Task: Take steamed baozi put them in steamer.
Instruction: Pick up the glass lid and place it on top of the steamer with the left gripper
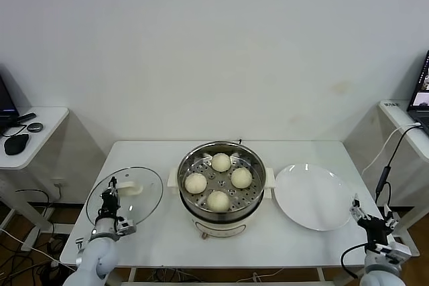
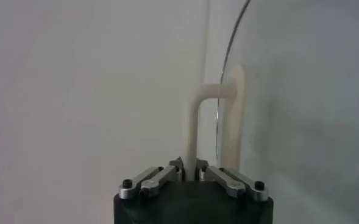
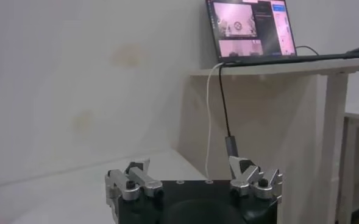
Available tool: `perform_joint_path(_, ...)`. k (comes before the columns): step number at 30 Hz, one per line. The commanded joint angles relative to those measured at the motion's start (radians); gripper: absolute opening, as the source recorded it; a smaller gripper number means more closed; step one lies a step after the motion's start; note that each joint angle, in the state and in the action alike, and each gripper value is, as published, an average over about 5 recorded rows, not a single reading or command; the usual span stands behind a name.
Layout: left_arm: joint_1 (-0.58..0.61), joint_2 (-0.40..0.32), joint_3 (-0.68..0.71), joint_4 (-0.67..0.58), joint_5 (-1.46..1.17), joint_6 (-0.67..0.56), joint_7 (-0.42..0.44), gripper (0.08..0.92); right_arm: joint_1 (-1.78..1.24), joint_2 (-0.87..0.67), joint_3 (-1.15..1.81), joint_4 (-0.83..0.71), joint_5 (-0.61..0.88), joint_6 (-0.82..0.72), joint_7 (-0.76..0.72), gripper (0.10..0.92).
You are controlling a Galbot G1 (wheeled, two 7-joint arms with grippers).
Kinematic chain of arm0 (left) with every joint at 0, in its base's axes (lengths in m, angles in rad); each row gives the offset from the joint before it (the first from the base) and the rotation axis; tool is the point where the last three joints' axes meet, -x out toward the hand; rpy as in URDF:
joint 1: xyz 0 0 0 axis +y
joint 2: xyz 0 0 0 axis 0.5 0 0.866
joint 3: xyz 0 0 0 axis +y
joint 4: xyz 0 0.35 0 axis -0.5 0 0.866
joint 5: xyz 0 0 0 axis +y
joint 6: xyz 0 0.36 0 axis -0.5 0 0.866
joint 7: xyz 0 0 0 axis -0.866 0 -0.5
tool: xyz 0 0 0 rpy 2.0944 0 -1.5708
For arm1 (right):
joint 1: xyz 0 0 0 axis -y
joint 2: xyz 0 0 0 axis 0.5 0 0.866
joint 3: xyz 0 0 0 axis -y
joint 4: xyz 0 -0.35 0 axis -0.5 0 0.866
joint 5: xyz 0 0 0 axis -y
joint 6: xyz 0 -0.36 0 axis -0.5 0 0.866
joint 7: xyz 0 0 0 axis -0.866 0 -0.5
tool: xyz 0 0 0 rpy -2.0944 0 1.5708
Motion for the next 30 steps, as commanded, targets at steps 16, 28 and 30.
perform_joint_path(16, 0.145, -0.302, -0.075, -0.654, 0.397, 0.413, 0.435, 0.172, -0.016, 0.001, 0.006, 0.013, 0.003, -0.001, -0.010, 0.823)
perform_joint_path(28, 0.057, -0.351, 0.237, -0.595, 0.486, 0.412, 0.469, 0.172, -0.022, 0.023, 0.005, -0.002, -0.018, 0.002, -0.012, 0.823)
perform_joint_path(30, 0.039, -0.366, 0.277, -0.571, 0.499, 0.412, 0.470, 0.172, -0.019, 0.029, 0.004, -0.004, -0.022, 0.001, -0.012, 0.823)
